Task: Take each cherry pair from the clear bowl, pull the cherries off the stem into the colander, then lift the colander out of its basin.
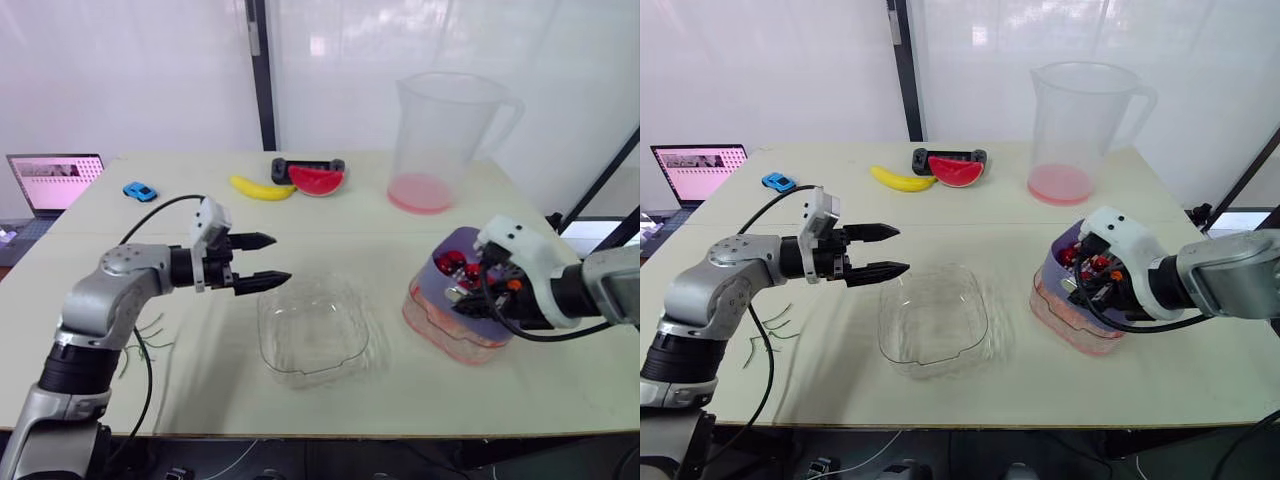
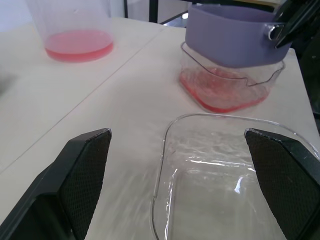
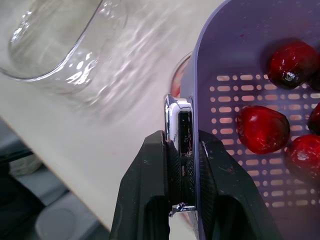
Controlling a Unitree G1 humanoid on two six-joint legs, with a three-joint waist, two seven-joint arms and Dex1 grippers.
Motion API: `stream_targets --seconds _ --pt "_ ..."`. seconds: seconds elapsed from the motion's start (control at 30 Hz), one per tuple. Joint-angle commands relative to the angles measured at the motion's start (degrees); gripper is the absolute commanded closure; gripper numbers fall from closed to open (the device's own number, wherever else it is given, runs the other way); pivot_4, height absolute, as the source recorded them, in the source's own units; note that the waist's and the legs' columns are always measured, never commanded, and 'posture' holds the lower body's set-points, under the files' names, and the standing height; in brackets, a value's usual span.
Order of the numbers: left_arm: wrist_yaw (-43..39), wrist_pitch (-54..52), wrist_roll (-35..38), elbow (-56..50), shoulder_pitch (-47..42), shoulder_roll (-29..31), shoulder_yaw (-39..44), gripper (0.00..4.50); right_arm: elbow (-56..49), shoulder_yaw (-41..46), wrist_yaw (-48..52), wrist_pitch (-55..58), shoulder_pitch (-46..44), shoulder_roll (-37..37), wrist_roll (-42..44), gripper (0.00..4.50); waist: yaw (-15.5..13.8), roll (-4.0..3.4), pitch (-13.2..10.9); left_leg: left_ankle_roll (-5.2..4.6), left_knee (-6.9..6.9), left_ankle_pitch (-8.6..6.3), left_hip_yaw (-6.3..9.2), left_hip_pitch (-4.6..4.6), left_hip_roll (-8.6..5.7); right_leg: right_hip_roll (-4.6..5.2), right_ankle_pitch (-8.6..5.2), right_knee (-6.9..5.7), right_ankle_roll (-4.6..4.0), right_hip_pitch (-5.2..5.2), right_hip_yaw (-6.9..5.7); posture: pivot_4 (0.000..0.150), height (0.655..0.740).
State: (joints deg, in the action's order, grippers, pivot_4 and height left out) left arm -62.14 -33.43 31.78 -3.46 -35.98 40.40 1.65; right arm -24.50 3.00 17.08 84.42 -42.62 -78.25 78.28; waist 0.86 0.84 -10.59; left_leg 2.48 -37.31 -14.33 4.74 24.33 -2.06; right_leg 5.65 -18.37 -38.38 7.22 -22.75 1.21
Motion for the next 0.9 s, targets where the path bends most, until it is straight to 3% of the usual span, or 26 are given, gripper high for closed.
stream_targets --seconds 0.03,0.3,0.47,0.67,0.9 --pt "1.5 0.4 0.4 -2.3 0.3 0.7 2.6 0.00 1.3 -5.4 6.4 -6.0 -7.1 0.7 -12.0 4.28 0.1 0.00 0.0 0.00 0.00 0.00 -0.01 0.00 0.00 0.00 0.00 0.00 0.00 -0.01 0.01 0.150 0.7400" --pt "5.3 0.6 0.8 -5.6 5.0 0.9 5.6 0.00 12.2 -27.2 29.9 -21.6 -23.2 9.4 -40.2 4.28 1.1 -0.05 0.0 0.02 0.08 0.01 -0.09 0.02 -0.02 -0.03 0.00 -0.08 0.00 -0.21 0.11 0.150 0.7400" --pt "8.5 0.0 1.2 -9.4 9.6 1.1 8.4 0.00 27.6 -40.0 42.0 -36.2 -30.5 21.7 -57.6 4.28 1.7 -0.03 0.0 0.04 0.03 0.02 -0.11 0.11 -0.06 0.01 0.00 -0.11 0.00 -0.29 0.13 0.150 0.7400" --pt "11.7 -1.6 2.5 -13.9 14.7 1.9 11.5 0.00 43.1 -43.2 50.7 -47.4 -33.3 31.7 -68.8 4.28 1.6 -0.02 0.0 0.42 0.07 0.23 -0.05 0.14 -0.05 0.04 0.00 -0.56 0.00 -0.54 0.12 0.150 0.7400" --pt "13.8 -2.9 3.7 -16.9 17.5 2.5 13.2 0.00 54.0 -41.5 54.9 -55.3 -31.4 40.2 -75.0 4.28 1.7 -0.02 0.0 0.51 0.05 0.29 -0.03 0.11 -0.08 0.06 0.00 -0.64 0.00 -0.55 0.12 0.150 0.7400"
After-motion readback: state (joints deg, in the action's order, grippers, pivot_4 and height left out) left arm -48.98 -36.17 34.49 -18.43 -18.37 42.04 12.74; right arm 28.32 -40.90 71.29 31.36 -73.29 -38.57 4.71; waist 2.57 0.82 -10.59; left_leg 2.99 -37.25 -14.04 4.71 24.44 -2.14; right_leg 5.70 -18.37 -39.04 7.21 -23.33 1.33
